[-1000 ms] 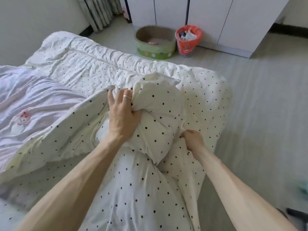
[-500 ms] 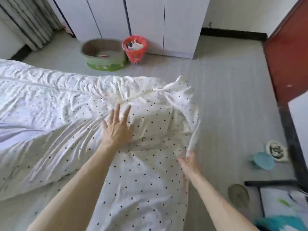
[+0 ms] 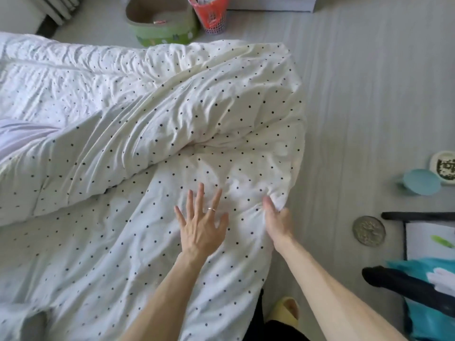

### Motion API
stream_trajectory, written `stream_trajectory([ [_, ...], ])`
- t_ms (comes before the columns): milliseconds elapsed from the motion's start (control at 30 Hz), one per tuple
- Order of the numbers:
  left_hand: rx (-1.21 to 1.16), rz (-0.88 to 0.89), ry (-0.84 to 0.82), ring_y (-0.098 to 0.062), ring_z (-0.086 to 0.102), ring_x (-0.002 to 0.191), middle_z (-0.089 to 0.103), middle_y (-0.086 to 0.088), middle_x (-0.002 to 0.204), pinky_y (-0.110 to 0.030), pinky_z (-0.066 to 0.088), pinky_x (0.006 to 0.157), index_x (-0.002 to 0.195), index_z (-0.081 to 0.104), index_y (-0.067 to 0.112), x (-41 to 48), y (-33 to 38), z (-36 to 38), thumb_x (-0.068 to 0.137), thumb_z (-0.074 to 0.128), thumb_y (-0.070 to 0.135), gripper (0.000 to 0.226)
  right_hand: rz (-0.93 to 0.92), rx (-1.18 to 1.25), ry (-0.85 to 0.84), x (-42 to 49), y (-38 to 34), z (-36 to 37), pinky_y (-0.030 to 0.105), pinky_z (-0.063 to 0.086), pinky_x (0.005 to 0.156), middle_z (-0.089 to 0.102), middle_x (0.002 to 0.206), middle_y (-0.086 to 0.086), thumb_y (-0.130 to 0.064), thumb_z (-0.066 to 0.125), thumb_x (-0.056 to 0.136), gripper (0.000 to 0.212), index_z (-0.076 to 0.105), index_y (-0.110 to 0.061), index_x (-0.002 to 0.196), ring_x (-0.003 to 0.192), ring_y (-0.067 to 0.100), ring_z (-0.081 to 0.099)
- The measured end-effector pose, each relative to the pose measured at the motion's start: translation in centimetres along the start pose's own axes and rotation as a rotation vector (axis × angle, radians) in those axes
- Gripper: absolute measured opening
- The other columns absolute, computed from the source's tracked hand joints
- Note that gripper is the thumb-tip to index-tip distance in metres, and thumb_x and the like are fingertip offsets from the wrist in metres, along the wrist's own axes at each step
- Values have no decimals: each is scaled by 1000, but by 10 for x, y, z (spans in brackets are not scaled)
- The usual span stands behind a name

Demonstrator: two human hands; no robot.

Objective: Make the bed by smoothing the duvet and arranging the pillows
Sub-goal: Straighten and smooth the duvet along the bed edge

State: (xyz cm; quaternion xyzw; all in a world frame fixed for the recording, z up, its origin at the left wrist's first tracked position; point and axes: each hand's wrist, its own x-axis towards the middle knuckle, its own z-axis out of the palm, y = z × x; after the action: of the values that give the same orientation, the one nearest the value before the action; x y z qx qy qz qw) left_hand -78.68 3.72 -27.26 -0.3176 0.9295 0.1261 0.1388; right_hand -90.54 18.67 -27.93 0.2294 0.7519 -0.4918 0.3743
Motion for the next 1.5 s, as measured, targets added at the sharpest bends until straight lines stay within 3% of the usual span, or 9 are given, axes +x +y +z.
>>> stream_trajectory([
  [133,-50,-56,-25,-20,-25,151,-27,15,162,-64,-11,117,150,-10,59,-27,-1,9,99,27,65,63,-200,-189,361,27,-4,-54,42,47,89,66,109,26,-52,53,98,61,59,7,113,110,41,62],
  [333,-50,-145,-8,-21,-23,152,-25,15,164,-67,-9,117,151,-8,57,-58,-25,34,102,27,56,61,-508,-604,271,9,67,-22,51,38,111,41,151,21,-46,54,97,69,33,-8,150,139,40,40],
  [467,-121,-270,64,-23,-12,154,-16,14,166,-75,1,112,151,-4,58,-83,-53,52,104,29,46,59,-1231,-950,-275,-49,124,28,59,8,123,0,170,13,-61,49,94,88,13,-19,162,156,31,-1],
  [533,-124,-319,25,-20,-15,154,-18,16,165,-78,4,110,149,-7,61,-98,-65,60,104,30,45,61,-1108,-1333,-435,-32,151,23,76,2,114,-23,167,4,-78,50,84,105,-8,-35,160,153,31,-22],
  [667,-31,-273,-17,-19,-28,150,-27,17,163,-83,6,106,152,-10,55,-129,-76,79,103,36,47,68,17,-1440,-255,7,161,-23,81,0,110,-24,164,20,-69,56,85,106,-4,-26,161,148,51,-22],
  [900,-45,-206,46,-33,10,153,8,3,168,-73,18,109,153,26,43,-94,-57,66,99,43,39,57,-1090,-1154,-203,-5,88,15,62,3,121,-25,166,12,-50,48,96,87,-7,-31,161,154,39,-12],
  [967,-62,-149,37,-29,12,153,14,0,167,-69,20,113,153,30,39,-75,-48,54,99,48,34,57,-952,-1396,-301,7,63,21,69,6,119,-26,166,4,-45,52,95,90,-11,-40,158,154,38,-13],
  [1067,-123,-180,50,-28,19,151,17,-3,166,-62,24,115,154,26,36,-36,-34,24,98,50,33,61,-106,-1431,-273,23,14,6,66,15,119,-13,168,12,-53,44,96,78,10,-27,162,152,47,-5],
  [1500,-141,-283,293,-23,2,154,2,0,168,-56,2,123,157,18,33,203,-39,-157,86,52,26,79,-938,-1138,-102,64,-282,23,43,15,125,12,168,8,-49,43,101,67,26,-17,157,154,28,10],
])
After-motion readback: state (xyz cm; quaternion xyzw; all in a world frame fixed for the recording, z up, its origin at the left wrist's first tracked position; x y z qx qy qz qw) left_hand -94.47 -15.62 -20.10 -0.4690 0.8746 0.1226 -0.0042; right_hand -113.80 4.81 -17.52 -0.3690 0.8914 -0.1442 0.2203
